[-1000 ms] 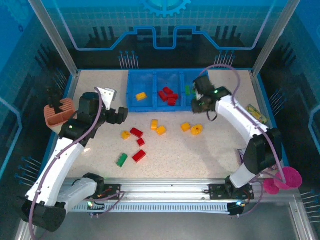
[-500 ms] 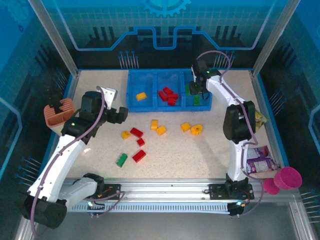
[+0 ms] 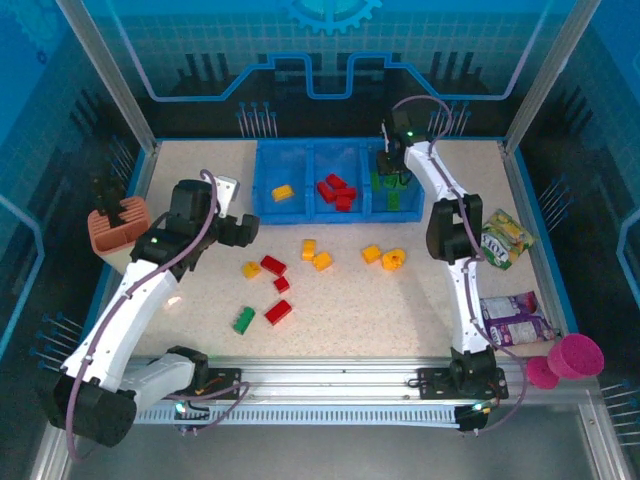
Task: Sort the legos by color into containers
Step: Place the lego in the container.
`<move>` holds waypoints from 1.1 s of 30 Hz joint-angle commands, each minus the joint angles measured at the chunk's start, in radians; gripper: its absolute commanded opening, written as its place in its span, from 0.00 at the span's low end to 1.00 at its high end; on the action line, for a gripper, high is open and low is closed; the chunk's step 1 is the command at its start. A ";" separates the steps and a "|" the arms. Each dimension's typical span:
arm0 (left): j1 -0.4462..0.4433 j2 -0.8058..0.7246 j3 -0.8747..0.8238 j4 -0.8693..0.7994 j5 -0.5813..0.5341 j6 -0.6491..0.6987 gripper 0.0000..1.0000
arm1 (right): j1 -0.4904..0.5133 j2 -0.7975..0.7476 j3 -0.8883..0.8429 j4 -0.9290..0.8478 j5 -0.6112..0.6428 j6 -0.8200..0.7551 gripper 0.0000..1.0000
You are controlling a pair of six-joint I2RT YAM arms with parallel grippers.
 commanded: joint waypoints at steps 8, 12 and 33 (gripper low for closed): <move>0.009 0.011 0.033 0.005 0.008 0.025 0.99 | -0.010 0.003 0.057 -0.043 -0.036 0.012 0.48; 0.009 0.006 0.036 0.004 0.009 0.025 0.99 | -0.010 -0.041 0.022 -0.031 -0.040 0.010 0.57; 0.011 -0.140 0.058 -0.077 0.002 0.067 0.99 | 0.264 -0.791 -0.697 0.169 -0.291 -0.502 0.70</move>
